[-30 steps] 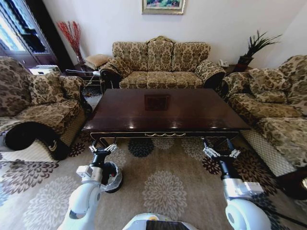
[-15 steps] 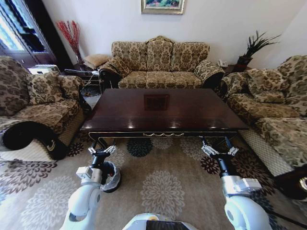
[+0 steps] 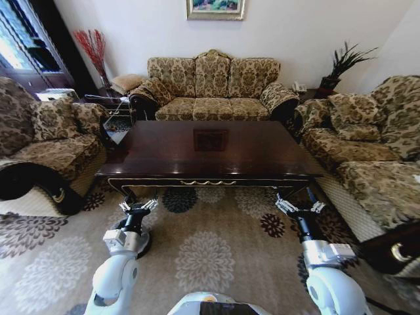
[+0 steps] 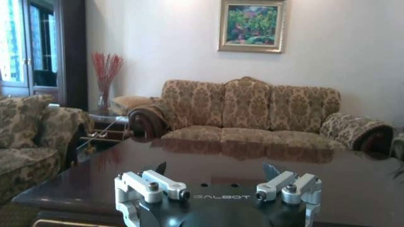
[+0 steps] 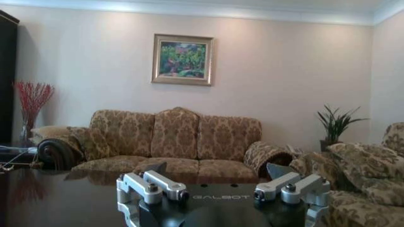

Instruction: Move to the front of the table and place the trash on the table into the trash bin.

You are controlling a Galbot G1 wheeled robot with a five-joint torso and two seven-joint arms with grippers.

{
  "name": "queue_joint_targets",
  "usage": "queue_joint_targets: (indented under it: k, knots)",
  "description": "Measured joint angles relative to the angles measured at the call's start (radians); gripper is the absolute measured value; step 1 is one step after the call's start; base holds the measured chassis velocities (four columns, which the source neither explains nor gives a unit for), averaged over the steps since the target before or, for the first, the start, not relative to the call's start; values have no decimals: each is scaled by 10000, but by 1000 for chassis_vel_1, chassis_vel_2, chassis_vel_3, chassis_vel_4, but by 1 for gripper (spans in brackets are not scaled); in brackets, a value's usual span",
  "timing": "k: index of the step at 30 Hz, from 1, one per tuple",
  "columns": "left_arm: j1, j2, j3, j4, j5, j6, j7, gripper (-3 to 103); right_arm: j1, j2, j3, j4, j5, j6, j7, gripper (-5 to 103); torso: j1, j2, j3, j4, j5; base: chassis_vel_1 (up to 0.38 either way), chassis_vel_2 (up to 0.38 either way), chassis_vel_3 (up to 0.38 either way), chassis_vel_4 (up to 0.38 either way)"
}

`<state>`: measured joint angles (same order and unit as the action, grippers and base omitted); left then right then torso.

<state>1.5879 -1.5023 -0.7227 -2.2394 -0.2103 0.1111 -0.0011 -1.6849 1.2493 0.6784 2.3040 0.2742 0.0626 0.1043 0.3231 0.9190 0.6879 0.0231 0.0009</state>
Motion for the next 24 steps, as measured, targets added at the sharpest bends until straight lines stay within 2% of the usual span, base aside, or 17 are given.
queue_joint_targets:
  k: [5, 7, 9, 16, 19, 24]
  knots:
    - [24, -106, 25, -6, 89, 16, 8, 100, -8, -57, 127, -122, 35, 113, -83, 100, -1, 1, 0, 0, -7, -57, -54, 62, 33]
    - [47, -162, 51, -7, 133, 9, 7, 100, -17, -63, 150, -198, 49, 209, -110, 100, 1, 1, 0, 3, -28, 54, 67, -11, -22]
    - [46, -182, 76, -22, 151, -9, 4, 100, -45, -68, 172, -240, 64, 235, -146, 100, 2, 0, 0, 9, -10, 79, 96, -16, -22]
    - [16, -160, 94, -19, 108, -172, 4, 100, -68, -53, 325, -333, 87, 242, -264, 100, 1, 1, 0, 0, -3, 5, 6, -5, -4]
    - [14, -51, 112, 150, 40, -627, -1, 100, -121, -35, 357, -301, 251, 85, -352, 100, 0, 1, 0, -1, -7, -16, -17, 1, 8]
    - [44, 195, 61, 98, -588, -416, 215, 100, -141, 103, 247, -75, 552, -413, -368, 100, 1, 1, 0, 4, -13, 0, 0, 0, 0]
